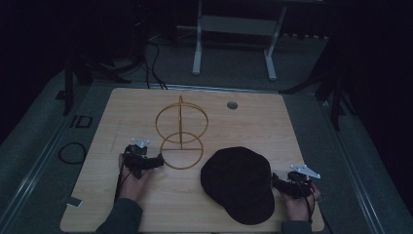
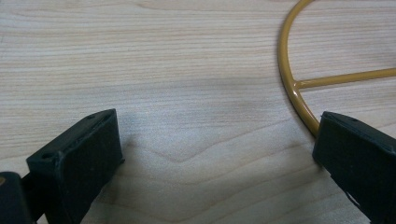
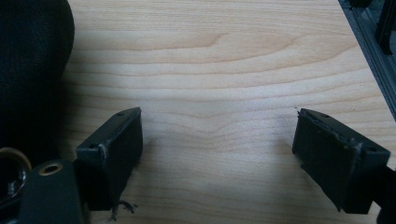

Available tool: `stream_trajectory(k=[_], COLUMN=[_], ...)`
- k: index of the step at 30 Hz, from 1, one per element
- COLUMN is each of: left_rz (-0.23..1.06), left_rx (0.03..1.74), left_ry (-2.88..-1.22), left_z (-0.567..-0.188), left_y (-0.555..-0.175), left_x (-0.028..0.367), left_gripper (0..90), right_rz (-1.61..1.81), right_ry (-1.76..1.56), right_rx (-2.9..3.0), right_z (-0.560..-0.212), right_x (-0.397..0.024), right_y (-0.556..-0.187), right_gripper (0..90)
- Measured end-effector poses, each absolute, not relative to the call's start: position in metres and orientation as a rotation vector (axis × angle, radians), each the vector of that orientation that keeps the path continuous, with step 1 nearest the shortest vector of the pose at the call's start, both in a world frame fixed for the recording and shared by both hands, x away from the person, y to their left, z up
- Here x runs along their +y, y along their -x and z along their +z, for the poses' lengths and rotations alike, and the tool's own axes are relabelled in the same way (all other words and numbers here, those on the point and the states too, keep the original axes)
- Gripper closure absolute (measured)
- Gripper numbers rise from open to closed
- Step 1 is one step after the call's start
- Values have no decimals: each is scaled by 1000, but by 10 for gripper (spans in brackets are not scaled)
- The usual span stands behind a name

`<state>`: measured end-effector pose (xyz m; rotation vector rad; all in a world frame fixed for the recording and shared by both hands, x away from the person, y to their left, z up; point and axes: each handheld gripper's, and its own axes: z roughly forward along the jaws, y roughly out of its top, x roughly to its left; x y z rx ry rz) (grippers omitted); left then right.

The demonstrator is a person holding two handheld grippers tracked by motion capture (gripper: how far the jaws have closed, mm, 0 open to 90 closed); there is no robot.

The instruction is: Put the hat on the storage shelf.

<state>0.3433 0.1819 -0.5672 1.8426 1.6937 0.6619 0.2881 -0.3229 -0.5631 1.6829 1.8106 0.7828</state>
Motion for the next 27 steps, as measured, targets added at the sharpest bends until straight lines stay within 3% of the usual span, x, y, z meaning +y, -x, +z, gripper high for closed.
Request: stream_trajectory(k=[20,27], left_rz=[656,656], left_rx=[1678,1678], left_ry=[-1854,-1854], left_z=[-567,-567], left_y=[-342,-342], left_x=[182,182], left_gripper=[7,7], right_rz=[790,755], right_ry=[-1670,-1668], right_rx=[1839,1925], right_z=[-562,-555], right_x=[-322,-321], right_y=[-289,-293], right_gripper=[165,238])
